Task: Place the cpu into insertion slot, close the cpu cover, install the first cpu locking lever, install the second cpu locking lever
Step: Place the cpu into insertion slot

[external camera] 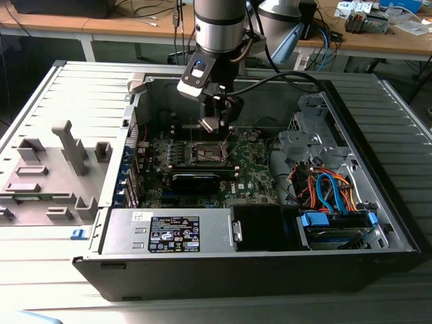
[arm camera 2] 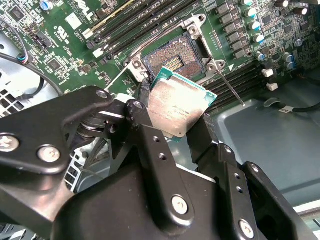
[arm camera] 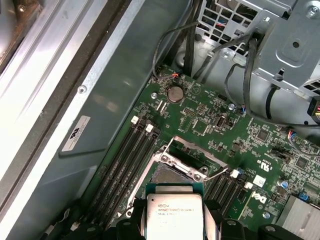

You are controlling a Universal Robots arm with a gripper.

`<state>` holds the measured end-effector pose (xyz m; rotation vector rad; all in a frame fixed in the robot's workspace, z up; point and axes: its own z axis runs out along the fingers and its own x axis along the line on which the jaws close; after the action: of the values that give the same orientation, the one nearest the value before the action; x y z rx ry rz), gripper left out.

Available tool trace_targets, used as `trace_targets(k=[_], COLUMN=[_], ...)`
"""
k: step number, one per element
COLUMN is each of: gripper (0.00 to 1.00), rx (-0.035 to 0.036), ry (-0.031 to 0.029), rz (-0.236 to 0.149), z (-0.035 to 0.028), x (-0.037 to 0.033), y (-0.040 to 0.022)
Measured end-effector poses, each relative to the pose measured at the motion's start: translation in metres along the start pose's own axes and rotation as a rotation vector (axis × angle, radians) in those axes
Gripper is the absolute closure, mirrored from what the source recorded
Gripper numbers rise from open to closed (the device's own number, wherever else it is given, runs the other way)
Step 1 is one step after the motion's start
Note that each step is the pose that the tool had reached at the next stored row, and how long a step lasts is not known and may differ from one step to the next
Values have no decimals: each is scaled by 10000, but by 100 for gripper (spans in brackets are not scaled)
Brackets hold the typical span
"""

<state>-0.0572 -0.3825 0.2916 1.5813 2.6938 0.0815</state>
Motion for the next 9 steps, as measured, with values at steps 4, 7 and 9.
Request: trace_targets(k=[4, 7, 9], gripper=[45, 45, 45], rx=[-3, -4, -4], ry=[-19, -21, -22], rz=[356, 396, 415], z=[2, 3, 3], x=[0, 0, 0], y=[0, 0, 0])
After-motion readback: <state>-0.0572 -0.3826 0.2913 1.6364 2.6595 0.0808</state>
